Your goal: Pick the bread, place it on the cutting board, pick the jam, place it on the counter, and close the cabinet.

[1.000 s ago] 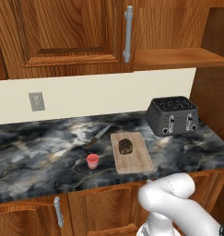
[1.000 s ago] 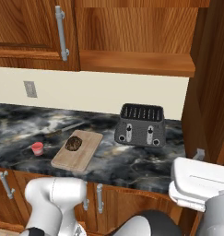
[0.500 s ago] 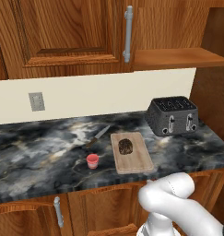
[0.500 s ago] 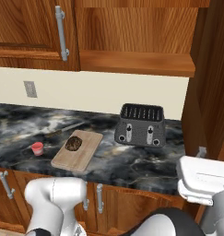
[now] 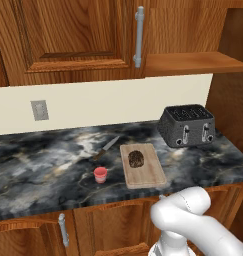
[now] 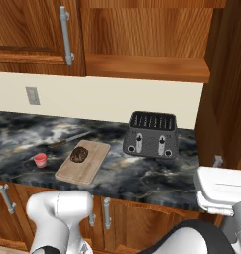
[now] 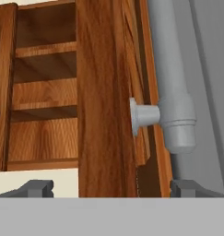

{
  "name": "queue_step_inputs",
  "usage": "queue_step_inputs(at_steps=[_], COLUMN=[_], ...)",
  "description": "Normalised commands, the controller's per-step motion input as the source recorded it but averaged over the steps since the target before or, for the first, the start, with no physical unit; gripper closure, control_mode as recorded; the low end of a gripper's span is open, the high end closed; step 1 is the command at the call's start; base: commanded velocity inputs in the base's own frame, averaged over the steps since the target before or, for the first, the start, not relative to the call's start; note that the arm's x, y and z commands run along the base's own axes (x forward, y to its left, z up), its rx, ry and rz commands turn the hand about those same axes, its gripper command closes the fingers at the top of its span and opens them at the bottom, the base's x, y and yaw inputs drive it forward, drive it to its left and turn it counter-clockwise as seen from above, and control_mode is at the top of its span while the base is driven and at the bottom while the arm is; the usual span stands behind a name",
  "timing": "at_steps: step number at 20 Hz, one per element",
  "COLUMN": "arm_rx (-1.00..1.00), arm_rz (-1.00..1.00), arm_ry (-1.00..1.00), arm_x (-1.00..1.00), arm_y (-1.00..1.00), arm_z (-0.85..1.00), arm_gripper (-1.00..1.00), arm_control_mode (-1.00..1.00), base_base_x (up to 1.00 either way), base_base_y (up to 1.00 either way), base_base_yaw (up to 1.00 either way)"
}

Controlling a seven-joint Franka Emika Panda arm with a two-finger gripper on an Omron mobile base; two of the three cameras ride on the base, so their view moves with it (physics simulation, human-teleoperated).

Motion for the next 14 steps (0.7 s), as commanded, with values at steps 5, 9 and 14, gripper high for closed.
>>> queue_step_inputs(at_steps=[5,9,14], arm_rx=[0.00,0.00,0.00], arm_rz=[0.13,0.22,0.22], arm_ry=[-0.03,-0.02,-0.01], arm_x=[0.06,0.00,0.00], arm_y=[-0.01,0.03,0.11], arm_z=[0.00,0.00,0.00], arm_gripper=[-1.00,-1.00,-1.00], arm_control_mode=[-1.00,-1.00,-1.00], base_base_x=[0.00,0.00,0.00], base_base_y=[0.00,0.00,0.00], base_base_yaw=[0.00,0.00,0.00])
